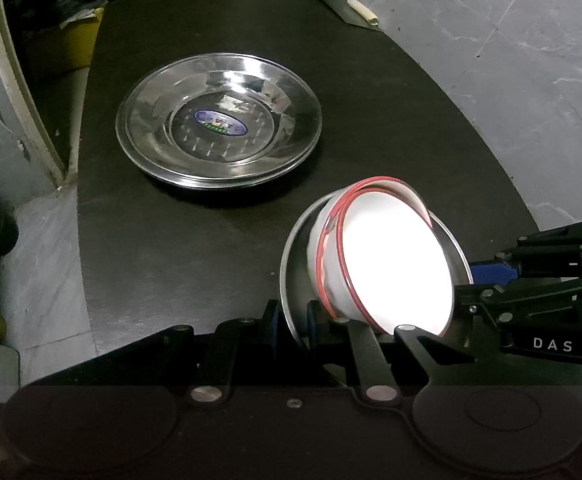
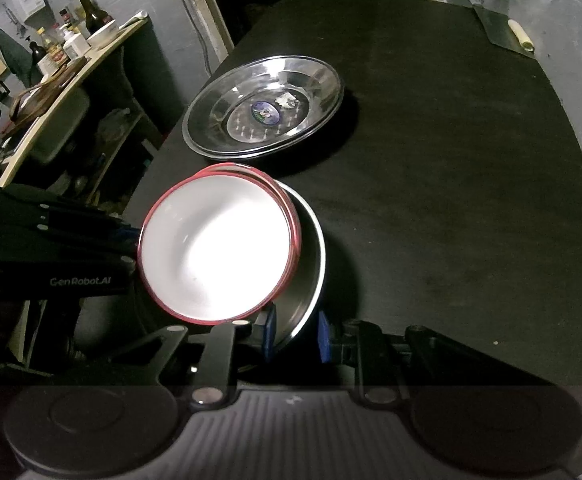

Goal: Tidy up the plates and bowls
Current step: 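Lift the bowl stack with both grippers and carry it over the steel basin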

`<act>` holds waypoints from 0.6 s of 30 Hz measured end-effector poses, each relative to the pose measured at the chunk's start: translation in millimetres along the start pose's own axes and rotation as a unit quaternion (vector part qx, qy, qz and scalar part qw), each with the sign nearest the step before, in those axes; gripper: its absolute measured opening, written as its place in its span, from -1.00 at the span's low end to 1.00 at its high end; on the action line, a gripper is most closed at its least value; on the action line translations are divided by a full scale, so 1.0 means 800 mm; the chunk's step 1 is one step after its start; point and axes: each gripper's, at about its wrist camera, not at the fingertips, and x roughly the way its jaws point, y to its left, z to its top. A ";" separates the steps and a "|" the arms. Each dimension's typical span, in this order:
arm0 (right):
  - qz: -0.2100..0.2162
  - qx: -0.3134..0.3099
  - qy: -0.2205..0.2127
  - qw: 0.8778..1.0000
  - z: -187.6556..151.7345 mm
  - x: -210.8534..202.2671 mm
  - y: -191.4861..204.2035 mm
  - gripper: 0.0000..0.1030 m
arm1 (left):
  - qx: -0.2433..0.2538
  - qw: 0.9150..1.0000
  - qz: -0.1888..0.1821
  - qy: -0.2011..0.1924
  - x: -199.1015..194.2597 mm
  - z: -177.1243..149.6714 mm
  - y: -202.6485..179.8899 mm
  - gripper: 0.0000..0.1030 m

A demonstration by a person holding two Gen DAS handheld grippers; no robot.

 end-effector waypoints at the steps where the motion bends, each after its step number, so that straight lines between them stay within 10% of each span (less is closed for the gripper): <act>1: 0.000 -0.001 0.000 1.000 0.000 0.000 -0.001 -0.53 | -0.001 1.000 0.000 0.000 0.001 0.001 -0.002 -0.72; 18: 0.022 0.014 -0.021 0.999 0.001 -0.020 -0.045 -0.55 | -0.010 1.000 0.017 -0.009 0.005 0.023 -0.036 -0.74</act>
